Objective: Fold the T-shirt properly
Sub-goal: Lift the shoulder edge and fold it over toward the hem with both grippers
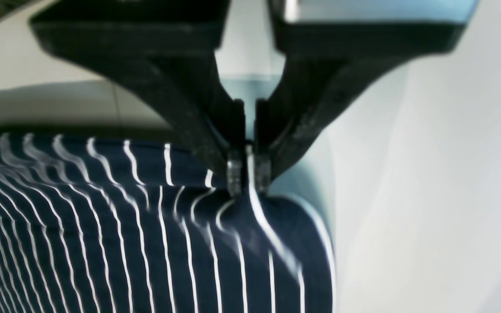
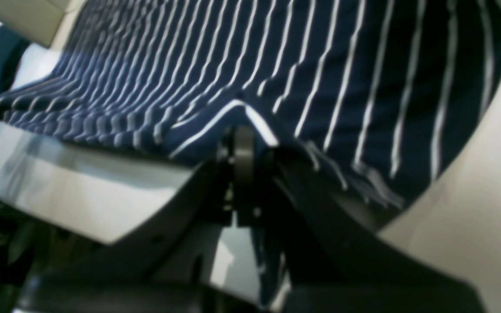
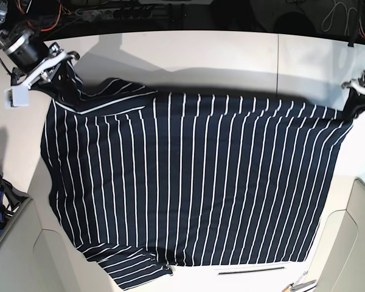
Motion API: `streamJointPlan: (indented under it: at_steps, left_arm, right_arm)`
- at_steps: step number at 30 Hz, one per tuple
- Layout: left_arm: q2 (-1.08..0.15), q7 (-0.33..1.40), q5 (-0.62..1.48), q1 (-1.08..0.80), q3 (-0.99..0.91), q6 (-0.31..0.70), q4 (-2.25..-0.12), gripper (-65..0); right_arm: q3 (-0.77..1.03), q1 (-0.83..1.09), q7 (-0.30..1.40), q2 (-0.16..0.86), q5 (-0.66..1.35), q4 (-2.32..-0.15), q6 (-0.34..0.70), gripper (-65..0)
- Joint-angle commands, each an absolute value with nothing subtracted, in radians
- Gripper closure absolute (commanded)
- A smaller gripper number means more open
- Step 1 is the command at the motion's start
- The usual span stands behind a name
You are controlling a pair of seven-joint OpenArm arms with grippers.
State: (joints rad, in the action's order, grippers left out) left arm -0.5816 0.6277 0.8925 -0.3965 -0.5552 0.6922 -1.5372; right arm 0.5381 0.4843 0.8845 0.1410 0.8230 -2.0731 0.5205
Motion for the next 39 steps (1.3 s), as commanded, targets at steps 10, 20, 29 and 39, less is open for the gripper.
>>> streamJointPlan:
  at_steps: [10,20,29,39]
  left_arm:
    - [-0.604,0.492,0.708,-0.192,-0.496,0.634,-1.481,0.0]
    - [-0.603,0.347,0.516,0.025,-0.276,0.493,-1.316,0.0]
    - [-0.589,0.313,0.496,0.183,-0.194,0.482,-1.123,0.0]
    - [-0.574,0.328,0.504,0.214,-0.197,0.486,-1.066,-29.5]
  right_arm:
    - [0.542,0.218,0.857,0.167,0.793,-1.874,0.528,0.0]
    - [0.476,-0.137,0.856,0.188,0.731,-1.524,0.557,0.0]
    - [0.392,-0.35,0.754,0.188,0.581,-1.279,0.565,0.0]
    - [0.384,-0.358,0.765,0.188,0.512,-1.22,0.55,-40.2]
